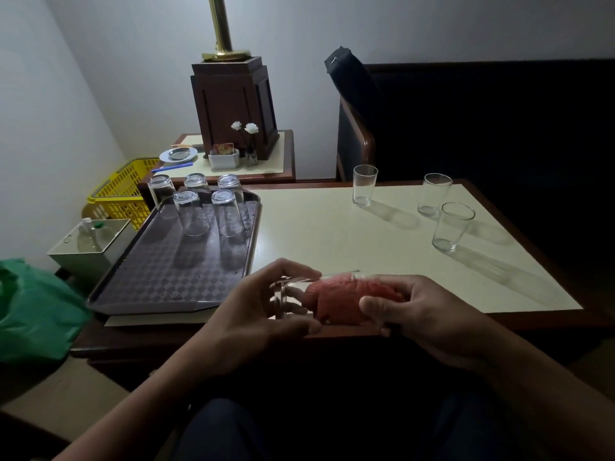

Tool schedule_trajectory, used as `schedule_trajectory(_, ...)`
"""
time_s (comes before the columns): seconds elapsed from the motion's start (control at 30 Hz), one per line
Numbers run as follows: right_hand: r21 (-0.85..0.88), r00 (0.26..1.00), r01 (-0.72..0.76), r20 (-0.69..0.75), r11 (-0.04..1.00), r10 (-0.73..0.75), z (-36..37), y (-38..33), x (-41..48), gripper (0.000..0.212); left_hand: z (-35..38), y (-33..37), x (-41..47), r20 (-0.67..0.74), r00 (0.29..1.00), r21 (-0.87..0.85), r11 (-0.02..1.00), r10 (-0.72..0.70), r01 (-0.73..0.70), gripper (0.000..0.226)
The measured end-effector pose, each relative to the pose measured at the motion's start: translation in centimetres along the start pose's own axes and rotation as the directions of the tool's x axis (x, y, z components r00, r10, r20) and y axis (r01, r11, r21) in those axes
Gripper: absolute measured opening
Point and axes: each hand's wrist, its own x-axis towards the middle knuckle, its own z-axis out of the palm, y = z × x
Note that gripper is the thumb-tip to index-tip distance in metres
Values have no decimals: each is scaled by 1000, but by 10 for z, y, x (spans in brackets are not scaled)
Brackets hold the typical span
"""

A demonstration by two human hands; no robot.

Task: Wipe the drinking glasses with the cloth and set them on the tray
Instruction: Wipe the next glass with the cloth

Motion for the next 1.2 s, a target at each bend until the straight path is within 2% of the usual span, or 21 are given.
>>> schedule_trajectory(0.1, 253, 990, -46, -118, 966, 78, -14, 0, 5, 30, -7, -4, 2, -102, 994, 5, 1000, 27, -27, 54)
schedule_trajectory(0.17, 418, 968, 18, -236, 908, 90, -20, -2, 10, 28, -13, -4, 2, -177, 984, 29, 999, -13, 18, 52)
schedule_trajectory(0.23, 463, 940, 119, -338, 878, 51, -22, -1, 14, 21, -13, -3, 2, -193, 972, -94, 989, -132, 116, 51)
schedule_trajectory(0.3, 320, 932, 180, -359, 930, -56, -17, 0, 11, 32, -7, 0, 3, -146, 958, -281, 939, -245, 197, 49)
schedule_trajectory(0.37, 16, 952, 201, -240, 979, -191, -8, 3, 4, 52, -2, 2, 4, -98, 952, -363, 901, -288, 235, 46)
schedule_trajectory(0.43, -373, 949, 261, -72, 891, -308, -2, 6, -1, 51, 0, 2, 6, -62, 948, -381, 885, -312, 267, 42)
schedule_trajectory(0.5, -618, 900, 318, -41, 719, -434, -3, 10, -2, 39, 0, 1, 6, -25, 940, -365, 878, -341, 309, 44)
schedule_trajectory(0.57, -678, 847, 356, -56, 643, -528, -7, 11, -1, 28, 1, 3, 4, 59, 934, -345, 871, -353, 351, 52)
schedule_trajectory(0.63, -670, 824, 392, -49, 631, -564, -8, 12, 0, 24, 4, 4, 2, 118, 924, -334, 862, -364, 382, 57)
schedule_trajectory(0.7, -607, 849, 399, -38, 687, -527, -7, 14, 0, 36, 6, 2, 3, 119, 917, -339, 853, -380, 397, 60)
schedule_trajectory(0.77, -595, 849, 421, -9, 685, -529, -4, 16, -1, 48, 6, 1, 3, 134, 916, -317, 859, -379, 402, 63)
schedule_trajectory(0.8, -627, 826, 441, 3, 642, -564, -2, 17, -1, 50, 6, 2, 3, 147, 915, -294, 867, -375, 402, 63)
schedule_trajectory(0.83, -686, 774, 475, 29, 551, -632, 0, 17, 1, 46, 6, 2, 4, 159, 915, -282, 871, -371, 402, 62)
schedule_trajectory(0.93, -779, 545, 606, 260, 161, -797, 2, 21, 5, 30, 3, 6, 2, 211, 911, -305, 862, -355, 406, 55)
schedule_trajectory(0.97, -773, 521, 618, 264, 146, -811, 1, 22, 6, 29, 1, 8, 0, 218, 916, -303, 868, -337, 392, 54)
schedule_trajectory(1.0, -758, 547, 609, 187, 234, -816, 0, 23, 6, 27, -1, 9, -1, 218, 926, -290, 885, -310, 364, 54)
schedule_trajectory(1.03, -699, 635, 569, 40, 432, -771, 0, 22, 5, 27, -3, 11, -2, 206, 942, -263, 912, -266, 315, 52)
schedule_trajectory(1.07, -549, 761, 497, -96, 672, -641, 0, 22, 5, 25, -4, 13, -3, 180, 964, -217, 947, -198, 235, 49)
schedule_trajectory(1.1, -333, 878, 389, -148, 859, -455, 2, 22, 6, 23, -5, 14, -3, 145, 984, -158, 979, -104, 127, 46)
schedule_trajectory(1.13, -128, 952, 266, -122, 956, -281, 6, 25, 7, 20, -5, 16, -3, 116, 993, -80, 997, -7, 16, 44)
schedule_trajectory(1.2, 112, 995, 92, -45, 989, -88, 14, 30, 10, 22, -4, 16, -3, 104, 989, 59, 992, 101, -108, 48)
